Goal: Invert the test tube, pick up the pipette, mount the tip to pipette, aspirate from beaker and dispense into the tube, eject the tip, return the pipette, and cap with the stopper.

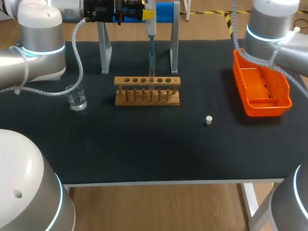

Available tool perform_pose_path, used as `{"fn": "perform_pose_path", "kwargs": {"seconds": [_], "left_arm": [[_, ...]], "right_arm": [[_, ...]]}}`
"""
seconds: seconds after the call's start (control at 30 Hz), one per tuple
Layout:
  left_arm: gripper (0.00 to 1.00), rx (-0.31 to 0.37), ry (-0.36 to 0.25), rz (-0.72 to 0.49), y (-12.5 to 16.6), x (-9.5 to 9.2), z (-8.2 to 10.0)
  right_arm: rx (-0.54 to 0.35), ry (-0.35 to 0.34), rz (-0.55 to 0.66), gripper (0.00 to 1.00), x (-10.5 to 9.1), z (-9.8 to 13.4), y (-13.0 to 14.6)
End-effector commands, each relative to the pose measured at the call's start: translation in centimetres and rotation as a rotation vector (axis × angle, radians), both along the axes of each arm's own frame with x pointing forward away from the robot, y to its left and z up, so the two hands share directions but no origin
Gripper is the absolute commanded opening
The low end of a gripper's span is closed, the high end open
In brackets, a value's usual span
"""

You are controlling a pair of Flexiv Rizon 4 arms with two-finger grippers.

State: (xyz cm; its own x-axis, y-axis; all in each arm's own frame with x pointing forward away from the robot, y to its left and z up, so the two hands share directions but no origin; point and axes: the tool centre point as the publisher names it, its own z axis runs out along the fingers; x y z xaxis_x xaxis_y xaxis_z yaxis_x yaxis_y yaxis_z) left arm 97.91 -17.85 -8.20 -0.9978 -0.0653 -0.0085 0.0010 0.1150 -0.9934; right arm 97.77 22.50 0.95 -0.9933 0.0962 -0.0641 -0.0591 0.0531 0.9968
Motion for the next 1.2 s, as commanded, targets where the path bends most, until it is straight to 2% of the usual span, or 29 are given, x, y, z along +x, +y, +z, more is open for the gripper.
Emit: {"fn": "perform_pose_path", "kwargs": {"seconds": [0.03, 0.43, 1.2], "left_arm": [[0.0, 0.002, 0.001, -0.004, 0.0, 0.1, 0.1], [0.0, 0.002, 0.001, -0.004, 0.0, 0.1, 0.1], [0.0, 0.002, 0.001, -0.004, 0.0, 0.1, 0.1]], "right_arm": [[-0.003, 0.009, 0.007, 0.0, 0.8, -0.1, 1.1], [-0.011, 0.024, 0.021, 0.0, 1.2, -0.7, 2.1], [-0.025, 0.048, 0.028, 0.0, 0.6, -2.3, 2.3]]}}
